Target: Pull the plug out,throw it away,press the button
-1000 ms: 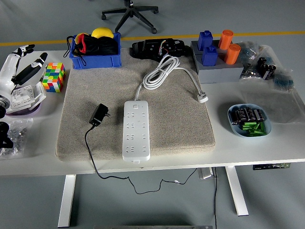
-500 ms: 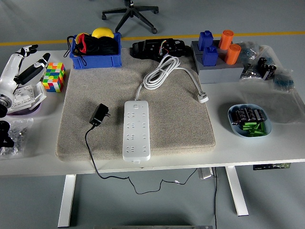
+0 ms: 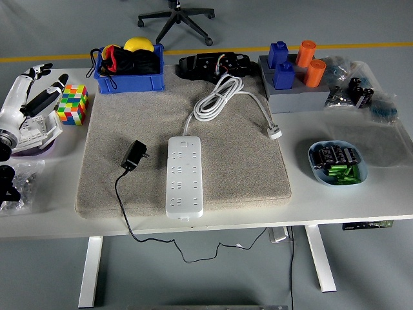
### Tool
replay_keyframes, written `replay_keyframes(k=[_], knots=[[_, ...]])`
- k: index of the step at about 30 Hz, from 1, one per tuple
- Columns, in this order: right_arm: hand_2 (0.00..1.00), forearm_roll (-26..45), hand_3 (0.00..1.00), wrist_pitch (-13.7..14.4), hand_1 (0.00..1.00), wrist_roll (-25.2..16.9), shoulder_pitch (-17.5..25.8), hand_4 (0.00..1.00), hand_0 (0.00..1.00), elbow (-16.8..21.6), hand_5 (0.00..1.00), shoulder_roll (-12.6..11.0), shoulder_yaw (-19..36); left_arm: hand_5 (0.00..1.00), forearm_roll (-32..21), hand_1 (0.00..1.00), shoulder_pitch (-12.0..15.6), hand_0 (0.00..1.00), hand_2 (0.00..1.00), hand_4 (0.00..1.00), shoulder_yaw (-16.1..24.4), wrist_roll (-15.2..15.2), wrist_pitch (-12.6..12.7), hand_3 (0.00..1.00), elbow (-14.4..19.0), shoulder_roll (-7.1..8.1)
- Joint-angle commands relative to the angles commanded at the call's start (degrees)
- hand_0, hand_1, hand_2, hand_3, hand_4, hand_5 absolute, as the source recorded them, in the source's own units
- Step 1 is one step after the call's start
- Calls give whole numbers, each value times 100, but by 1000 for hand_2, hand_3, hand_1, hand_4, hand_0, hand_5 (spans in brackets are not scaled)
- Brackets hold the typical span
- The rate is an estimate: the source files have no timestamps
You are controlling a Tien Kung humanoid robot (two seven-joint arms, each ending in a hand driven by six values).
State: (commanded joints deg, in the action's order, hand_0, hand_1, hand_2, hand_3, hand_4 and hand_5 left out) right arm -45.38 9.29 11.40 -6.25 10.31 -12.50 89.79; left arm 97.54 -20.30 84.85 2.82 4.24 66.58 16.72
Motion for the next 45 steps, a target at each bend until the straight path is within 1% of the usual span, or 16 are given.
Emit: replay_keyframes(k=[6,16,18,29,36,45], knots=[[644,-12,613,22,660,-14,3,661,740,0,472,4,62,837,-5,955,-5,980,913,759,-52,17,-20,896,-3,-5],[643,-58,612,35,660,-2,44,661,740,0,472,35,152,837,5,952,17,979,912,759,-31,0,-3,895,-31,-59],[643,-74,612,40,660,-11,34,661,740,0,472,44,170,837,-6,952,12,979,912,759,-33,-34,20,895,-41,-60],[646,-50,612,34,661,-11,4,661,740,0,472,57,179,830,29,952,6,979,904,755,-9,24,5,893,-37,-40],[645,-78,613,45,660,1,3,661,740,0,472,24,206,830,27,951,41,977,902,756,33,20,6,890,-6,-36],[645,-15,613,57,660,-1,-43,661,739,0,472,-15,162,827,25,950,-14,975,900,754,11,21,0,889,17,-28]])
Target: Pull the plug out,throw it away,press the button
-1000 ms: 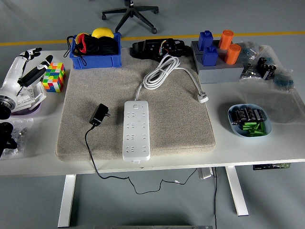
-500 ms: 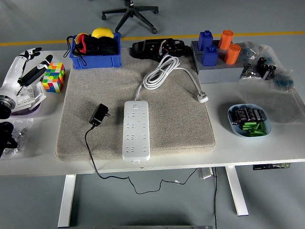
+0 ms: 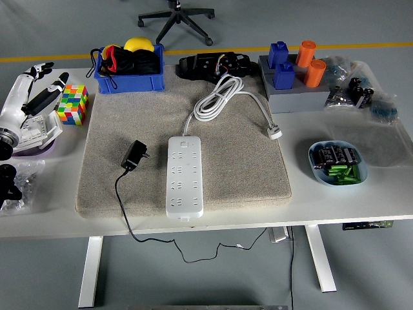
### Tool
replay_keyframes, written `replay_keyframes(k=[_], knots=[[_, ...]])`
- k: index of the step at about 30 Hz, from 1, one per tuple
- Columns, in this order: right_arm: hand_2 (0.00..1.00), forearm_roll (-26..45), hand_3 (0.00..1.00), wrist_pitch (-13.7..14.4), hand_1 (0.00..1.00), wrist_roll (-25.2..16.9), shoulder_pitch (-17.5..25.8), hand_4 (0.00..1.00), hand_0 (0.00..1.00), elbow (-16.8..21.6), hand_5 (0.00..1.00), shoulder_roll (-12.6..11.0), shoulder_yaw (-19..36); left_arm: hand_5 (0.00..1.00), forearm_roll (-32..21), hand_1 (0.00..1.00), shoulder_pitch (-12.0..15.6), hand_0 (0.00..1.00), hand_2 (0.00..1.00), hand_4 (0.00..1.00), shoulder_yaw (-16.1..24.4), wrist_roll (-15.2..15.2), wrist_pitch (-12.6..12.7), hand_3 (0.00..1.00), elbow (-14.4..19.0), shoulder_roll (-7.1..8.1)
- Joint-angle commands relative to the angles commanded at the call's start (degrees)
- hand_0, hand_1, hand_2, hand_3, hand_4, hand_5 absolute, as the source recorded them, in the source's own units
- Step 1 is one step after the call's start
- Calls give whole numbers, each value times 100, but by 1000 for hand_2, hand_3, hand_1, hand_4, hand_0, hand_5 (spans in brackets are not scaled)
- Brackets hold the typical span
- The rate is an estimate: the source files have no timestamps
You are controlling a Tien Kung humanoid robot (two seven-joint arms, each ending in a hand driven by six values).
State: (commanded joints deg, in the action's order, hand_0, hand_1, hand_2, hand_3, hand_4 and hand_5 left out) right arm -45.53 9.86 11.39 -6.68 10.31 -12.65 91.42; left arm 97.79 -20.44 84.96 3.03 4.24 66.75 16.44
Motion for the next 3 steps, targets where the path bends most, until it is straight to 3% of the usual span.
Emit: replay_keyframes(k=[3], knots=[[645,10,613,-1,660,-7,-4,661,739,0,472,-2,-1,827,-6,950,-12,975,900,754,-4,-1,0,889,-10,2]])
